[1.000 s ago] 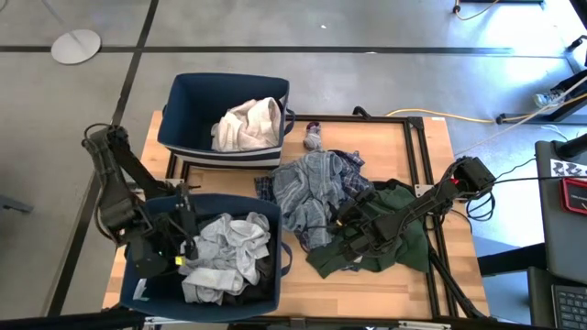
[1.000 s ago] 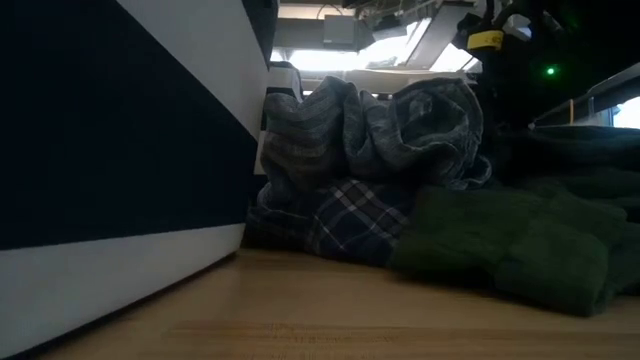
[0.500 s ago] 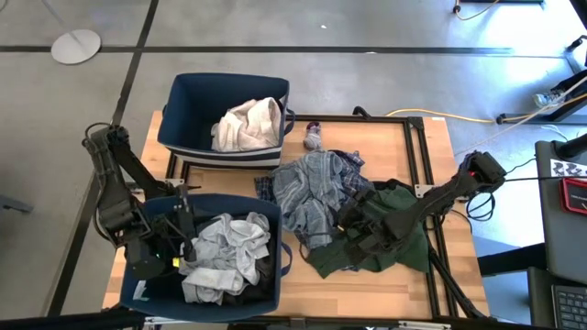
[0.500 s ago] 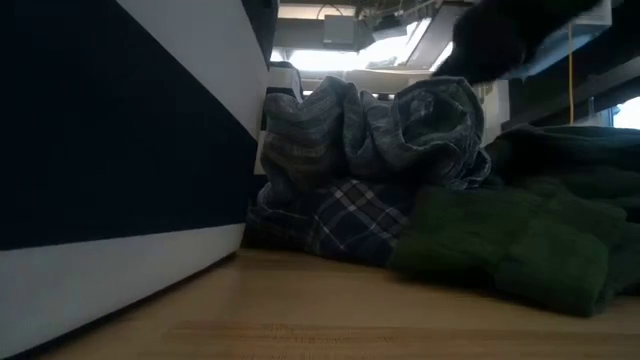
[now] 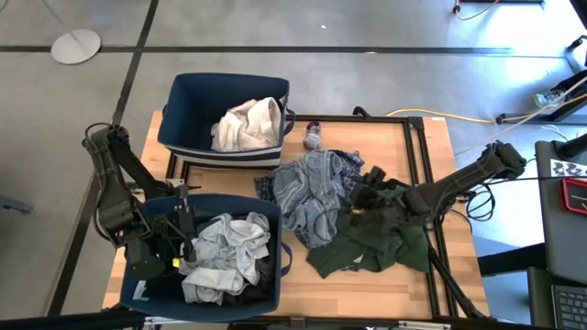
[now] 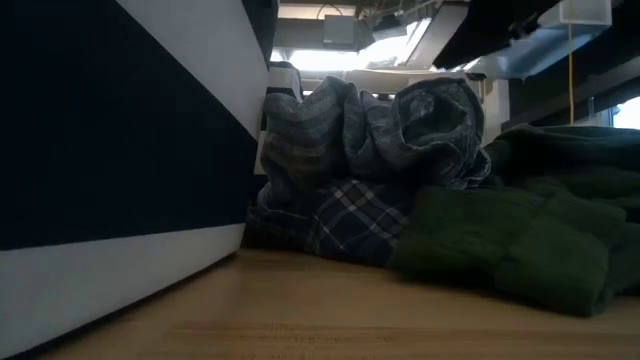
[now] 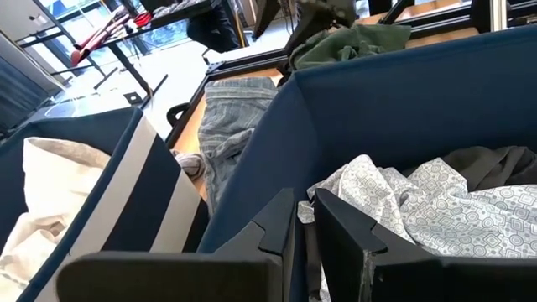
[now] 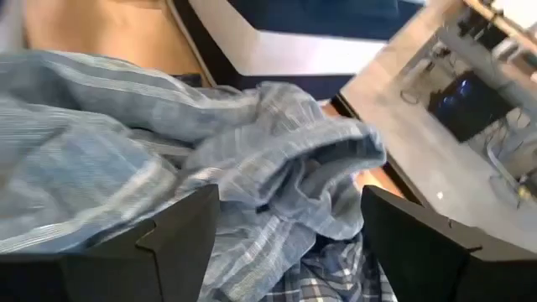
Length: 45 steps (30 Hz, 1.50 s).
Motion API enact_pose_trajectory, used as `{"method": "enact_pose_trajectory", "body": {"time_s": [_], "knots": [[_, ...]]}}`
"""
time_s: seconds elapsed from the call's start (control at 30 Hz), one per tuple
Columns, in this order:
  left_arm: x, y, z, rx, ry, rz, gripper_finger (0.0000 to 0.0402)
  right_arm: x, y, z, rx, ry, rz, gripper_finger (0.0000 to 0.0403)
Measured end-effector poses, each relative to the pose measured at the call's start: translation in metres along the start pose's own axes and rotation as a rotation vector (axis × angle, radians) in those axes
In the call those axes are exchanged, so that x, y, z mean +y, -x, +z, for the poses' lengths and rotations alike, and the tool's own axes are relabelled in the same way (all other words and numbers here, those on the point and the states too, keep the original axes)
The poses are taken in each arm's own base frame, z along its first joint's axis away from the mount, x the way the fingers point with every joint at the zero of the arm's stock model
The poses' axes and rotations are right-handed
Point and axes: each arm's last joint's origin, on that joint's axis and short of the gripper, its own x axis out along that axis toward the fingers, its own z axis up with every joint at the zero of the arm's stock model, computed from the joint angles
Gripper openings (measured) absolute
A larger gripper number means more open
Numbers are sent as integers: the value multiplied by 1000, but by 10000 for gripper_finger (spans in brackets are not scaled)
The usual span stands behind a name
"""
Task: Sort clothes
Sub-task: Put the light blue long sleeve into the bottom blue laundry organizer
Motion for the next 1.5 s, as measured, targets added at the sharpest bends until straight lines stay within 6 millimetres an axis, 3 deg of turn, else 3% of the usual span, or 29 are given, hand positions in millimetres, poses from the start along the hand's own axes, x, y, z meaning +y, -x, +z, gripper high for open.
{"method": "enact_pose_trajectory", "body": {"time_s": [0.27,0.47,0.63,0.9,1.3,1.5], "knots": [[0,0,0,0,-2,0,40,-28,-28,-32,-25,-131,90,292],[0,0,0,0,-11,0,40,-53,-34,-42,-183,-288,341,292],[0,0,0,0,-17,0,40,-62,-48,-50,-242,-413,401,292],[0,0,0,0,-11,0,40,-54,-56,-48,-262,-435,424,292],[0,0,0,0,-4,0,40,-17,-57,-32,-272,-321,198,292],[0,0,0,0,17,0,40,-17,-64,-35,-213,-318,-18,292]]}}
